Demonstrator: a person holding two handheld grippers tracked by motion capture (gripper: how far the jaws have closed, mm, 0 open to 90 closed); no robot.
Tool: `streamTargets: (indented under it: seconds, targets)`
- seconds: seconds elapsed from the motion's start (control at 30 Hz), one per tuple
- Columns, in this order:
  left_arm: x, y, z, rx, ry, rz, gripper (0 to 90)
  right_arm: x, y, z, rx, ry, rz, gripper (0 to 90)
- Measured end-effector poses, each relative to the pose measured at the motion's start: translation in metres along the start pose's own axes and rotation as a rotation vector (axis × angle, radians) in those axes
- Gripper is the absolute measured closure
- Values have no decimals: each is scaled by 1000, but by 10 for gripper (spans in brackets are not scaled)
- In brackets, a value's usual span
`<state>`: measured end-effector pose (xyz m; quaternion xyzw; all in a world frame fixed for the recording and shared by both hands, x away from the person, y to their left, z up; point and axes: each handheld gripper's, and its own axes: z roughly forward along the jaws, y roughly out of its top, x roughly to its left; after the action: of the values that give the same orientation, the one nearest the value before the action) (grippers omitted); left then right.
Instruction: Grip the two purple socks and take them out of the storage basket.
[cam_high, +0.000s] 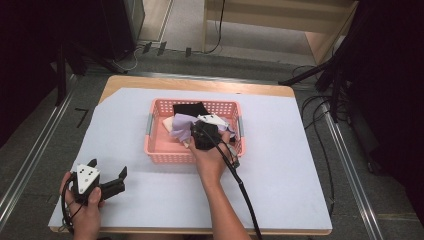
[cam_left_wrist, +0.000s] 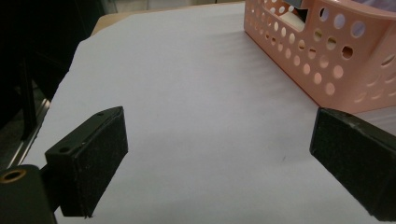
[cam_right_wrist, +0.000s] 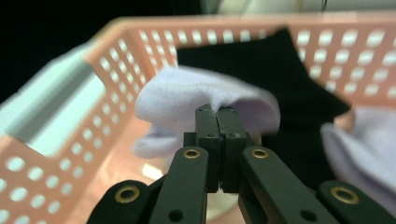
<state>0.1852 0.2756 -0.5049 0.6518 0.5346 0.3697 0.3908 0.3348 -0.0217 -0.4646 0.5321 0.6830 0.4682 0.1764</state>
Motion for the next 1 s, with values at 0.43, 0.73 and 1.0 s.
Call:
streamTargets:
  seconds: [0.43, 0.73, 1.0]
  targets:
    - [0, 0, 0, 0, -1, -5, 50, 7, 4, -21, -289, -19, -147, 899]
    - [0, 0, 0, -4, 2, -7, 56, 4, 13, -37, -401, -2, -167, 899]
    - [0, 0, 0, -1, 1, -7, 57, -10, 24, -54, -461, -34, -159, 899]
